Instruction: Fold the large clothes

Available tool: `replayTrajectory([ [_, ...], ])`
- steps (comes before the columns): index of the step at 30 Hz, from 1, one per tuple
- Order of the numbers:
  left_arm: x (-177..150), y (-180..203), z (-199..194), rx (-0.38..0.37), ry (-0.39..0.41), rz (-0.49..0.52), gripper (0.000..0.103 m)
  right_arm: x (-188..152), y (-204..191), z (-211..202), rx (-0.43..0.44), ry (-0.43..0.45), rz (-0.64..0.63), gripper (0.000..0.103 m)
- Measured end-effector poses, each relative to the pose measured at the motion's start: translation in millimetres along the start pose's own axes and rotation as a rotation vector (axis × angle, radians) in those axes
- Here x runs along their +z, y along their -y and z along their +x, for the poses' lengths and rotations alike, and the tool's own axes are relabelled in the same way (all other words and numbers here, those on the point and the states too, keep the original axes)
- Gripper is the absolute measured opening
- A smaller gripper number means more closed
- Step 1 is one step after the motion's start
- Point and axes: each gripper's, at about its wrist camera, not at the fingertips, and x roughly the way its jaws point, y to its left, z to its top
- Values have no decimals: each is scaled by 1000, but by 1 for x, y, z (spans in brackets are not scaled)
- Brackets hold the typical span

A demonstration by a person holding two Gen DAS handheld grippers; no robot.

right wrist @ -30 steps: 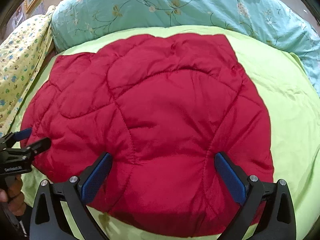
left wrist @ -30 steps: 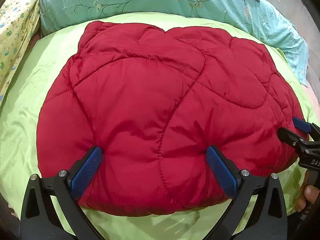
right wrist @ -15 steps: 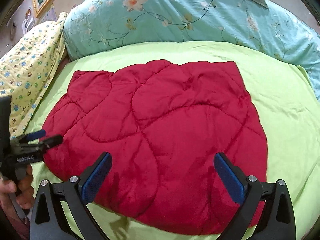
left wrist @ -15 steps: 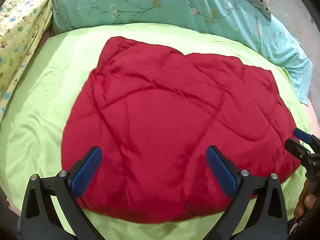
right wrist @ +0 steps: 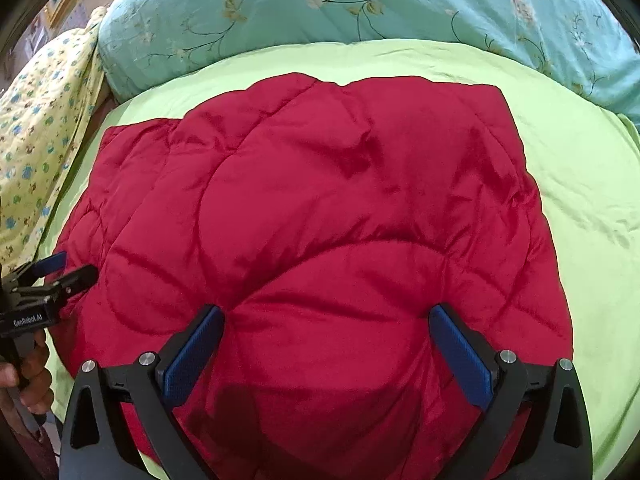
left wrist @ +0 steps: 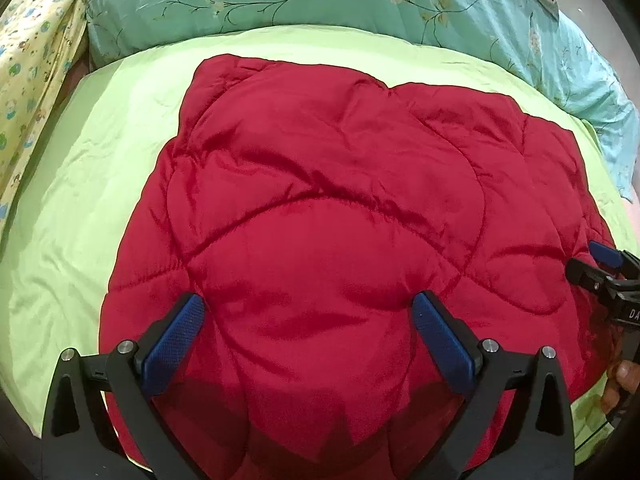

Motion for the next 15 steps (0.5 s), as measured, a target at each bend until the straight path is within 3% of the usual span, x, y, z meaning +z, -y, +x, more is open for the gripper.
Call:
replayTrajectory([
  [6,4,-1,5,9,1,5,103,9,0,-20,-3,48,32,100],
  [15,3,-1,5,17,11,9,103,9,8,7,-14,9,5,102],
])
